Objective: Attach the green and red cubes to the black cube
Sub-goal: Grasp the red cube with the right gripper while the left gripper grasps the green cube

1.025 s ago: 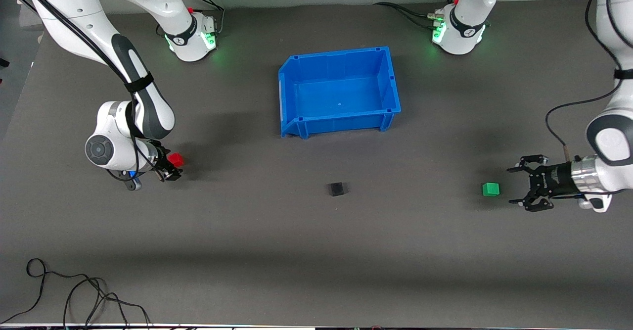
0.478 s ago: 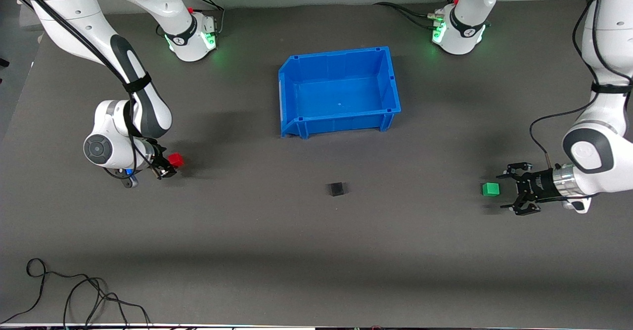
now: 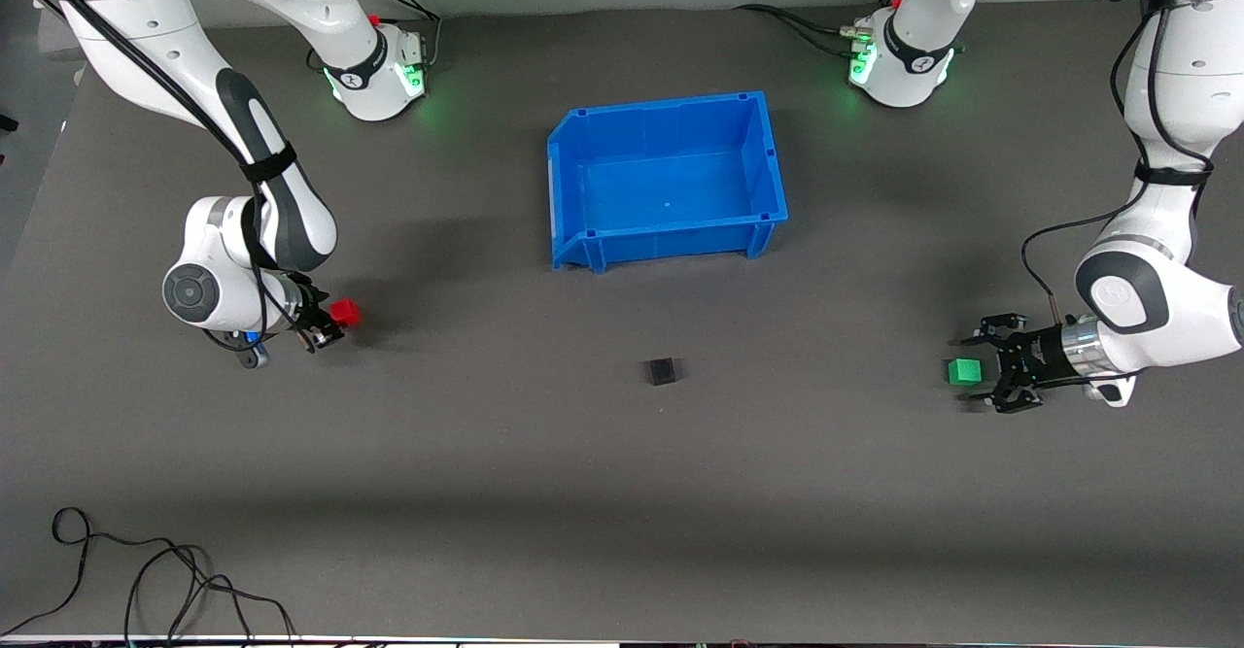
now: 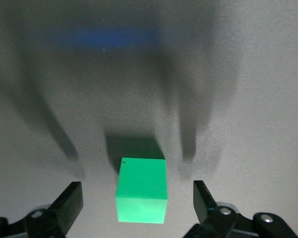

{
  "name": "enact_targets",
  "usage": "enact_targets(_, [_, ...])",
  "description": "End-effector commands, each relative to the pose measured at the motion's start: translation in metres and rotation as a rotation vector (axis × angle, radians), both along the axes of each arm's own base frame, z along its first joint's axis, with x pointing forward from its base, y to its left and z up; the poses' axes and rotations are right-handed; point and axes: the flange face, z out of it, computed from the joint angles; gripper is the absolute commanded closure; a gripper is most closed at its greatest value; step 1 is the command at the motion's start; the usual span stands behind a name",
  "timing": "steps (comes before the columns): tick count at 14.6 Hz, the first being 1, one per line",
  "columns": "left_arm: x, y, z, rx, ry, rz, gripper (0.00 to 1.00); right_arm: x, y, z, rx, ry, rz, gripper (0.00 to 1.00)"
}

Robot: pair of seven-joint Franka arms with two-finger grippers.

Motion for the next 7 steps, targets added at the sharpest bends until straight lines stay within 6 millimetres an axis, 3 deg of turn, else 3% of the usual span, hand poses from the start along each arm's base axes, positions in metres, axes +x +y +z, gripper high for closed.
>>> enact_targets(1, [-0.006, 0.003, 0.001, -0.005, -0.022, -0.008, 0.46, -0.001, 0.004, 0.006, -0.016, -0.008, -0.010, 0.64])
enact_targets(2, [-0.005, 0.001, 0.002, -0.006, -0.022, -0.012, 0.63, 0.000, 0.006, 0.009, -0.016, 0.002, -0.008, 0.67])
enact_targets(3, [-0.004, 0.000, 0.005, -0.006, -0.026, -0.014, 0.67, 0.009, 0.010, 0.017, -0.013, 0.015, 0.002, 0.67])
enact_targets(5, [-0.001, 0.001, 0.010, -0.009, -0.031, -0.015, 0.78, 0.024, 0.038, 0.035, -0.021, 0.082, 0.023, 0.70])
enact_targets(7, [0.008, -0.002, 0.020, -0.007, -0.046, -0.013, 0.79, 0.037, 0.064, 0.050, -0.052, 0.082, -0.032, 0.70])
